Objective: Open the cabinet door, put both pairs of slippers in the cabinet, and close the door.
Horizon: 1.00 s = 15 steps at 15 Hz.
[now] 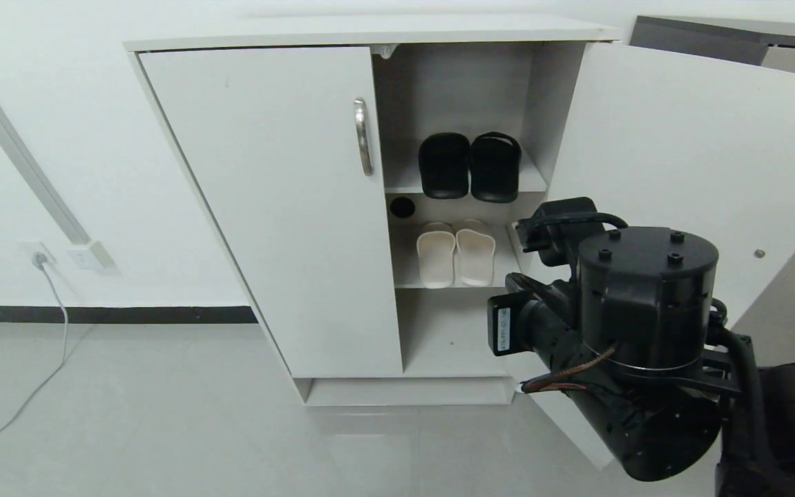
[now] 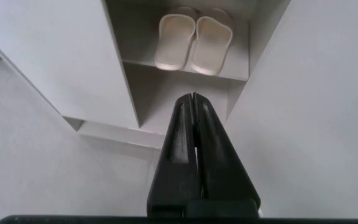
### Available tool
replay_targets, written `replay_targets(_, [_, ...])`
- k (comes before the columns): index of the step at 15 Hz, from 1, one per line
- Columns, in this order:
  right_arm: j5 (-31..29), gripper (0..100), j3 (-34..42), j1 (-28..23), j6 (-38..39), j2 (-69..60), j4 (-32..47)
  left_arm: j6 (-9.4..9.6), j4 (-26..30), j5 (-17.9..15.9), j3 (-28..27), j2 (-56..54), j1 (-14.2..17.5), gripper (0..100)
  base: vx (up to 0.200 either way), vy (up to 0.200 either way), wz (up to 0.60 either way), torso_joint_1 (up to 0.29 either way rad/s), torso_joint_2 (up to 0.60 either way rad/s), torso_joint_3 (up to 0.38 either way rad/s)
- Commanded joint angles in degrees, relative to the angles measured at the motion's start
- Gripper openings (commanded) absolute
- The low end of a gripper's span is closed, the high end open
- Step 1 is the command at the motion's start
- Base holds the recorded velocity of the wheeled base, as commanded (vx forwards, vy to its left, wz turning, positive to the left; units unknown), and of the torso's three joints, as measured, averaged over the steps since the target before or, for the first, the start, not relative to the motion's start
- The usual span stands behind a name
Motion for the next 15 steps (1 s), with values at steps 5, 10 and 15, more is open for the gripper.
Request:
replay_targets(5, [-0.07,0,1.21,-0.12,-0.41,0.24,-0.12,-0.08,0.00,0.04,0.01,0.08,0.00,0,0.000,0.000,0.00,0.000,0.00,0.000])
replay_targets(10, [0.11,0,1.30,-0.30,-0.58,0.24,0.06,-0.08,0.00,0.04,0.01,0.08,0.00,0,0.000,0.000,0.00,0.000,-0.03,-0.034])
replay_targets(15, [0.11,0,1.39,-0.47,-0.50,0.86,0.15,-0.08,0.00,0.04,0.01,-0.01,0.00,0,0.000,0.000,0.00,0.029,-0.32,-0.345])
